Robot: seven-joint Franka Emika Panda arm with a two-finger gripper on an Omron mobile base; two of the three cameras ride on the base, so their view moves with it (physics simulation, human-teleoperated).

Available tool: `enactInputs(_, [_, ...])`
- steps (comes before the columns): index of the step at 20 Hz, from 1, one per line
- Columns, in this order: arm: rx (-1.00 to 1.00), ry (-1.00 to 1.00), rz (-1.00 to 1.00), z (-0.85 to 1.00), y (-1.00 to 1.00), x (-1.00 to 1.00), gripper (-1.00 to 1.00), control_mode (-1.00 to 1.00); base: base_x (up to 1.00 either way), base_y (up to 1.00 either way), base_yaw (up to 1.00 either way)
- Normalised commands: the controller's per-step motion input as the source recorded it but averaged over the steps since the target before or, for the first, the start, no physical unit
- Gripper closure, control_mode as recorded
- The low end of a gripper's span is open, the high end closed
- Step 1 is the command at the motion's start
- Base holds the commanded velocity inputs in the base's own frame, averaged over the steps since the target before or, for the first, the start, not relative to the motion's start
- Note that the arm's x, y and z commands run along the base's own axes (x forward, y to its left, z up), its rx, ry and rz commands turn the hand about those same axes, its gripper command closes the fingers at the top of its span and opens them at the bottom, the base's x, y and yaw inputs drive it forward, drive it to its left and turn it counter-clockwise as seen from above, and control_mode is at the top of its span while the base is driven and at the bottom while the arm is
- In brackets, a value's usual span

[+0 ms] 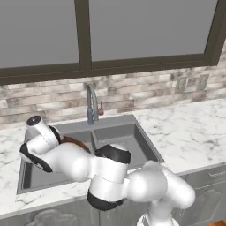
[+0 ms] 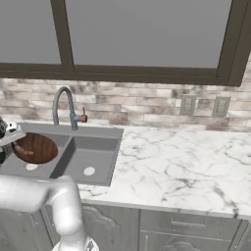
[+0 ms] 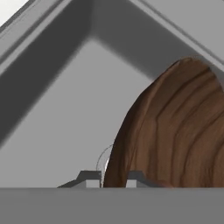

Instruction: Pick the potato from the cabinet and place it in the bowl. Then pick the bowl and place it in the sink. Then turn on the sink facuet.

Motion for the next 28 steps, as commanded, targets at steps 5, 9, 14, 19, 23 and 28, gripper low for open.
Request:
enactInputs(5, [-0.01, 0.03, -0.01, -0.62, 0.17, 0.63, 1.00, -1.00, 0.00, 0.00, 0.00])
enactInputs(9, [0.00, 0.07, 0.00, -0.61, 0.21, 0.75, 1.00, -1.00, 0.00, 0.00, 0.00])
enactInputs(14, [0.01, 0.10, 0.00, -0.44, 0.03, 0.51, 1.00, -1.00, 0.00, 0.00, 0.00])
enactInputs(19, [0.02, 0.17, 0.00, -0.65, 0.00, 0.18, 1.00, -1.00, 0.00, 0.00, 0.00])
enactInputs(23, [0.05, 0.04, 0.00, -0.45, 0.00, -0.02, 1.00, -1.00, 0.00, 0.00, 0.00])
enactInputs(28, [0.09, -0.07, 0.00, 0.07, 0.00, -0.28, 1.00, -1.00, 0.00, 0.00, 0.00])
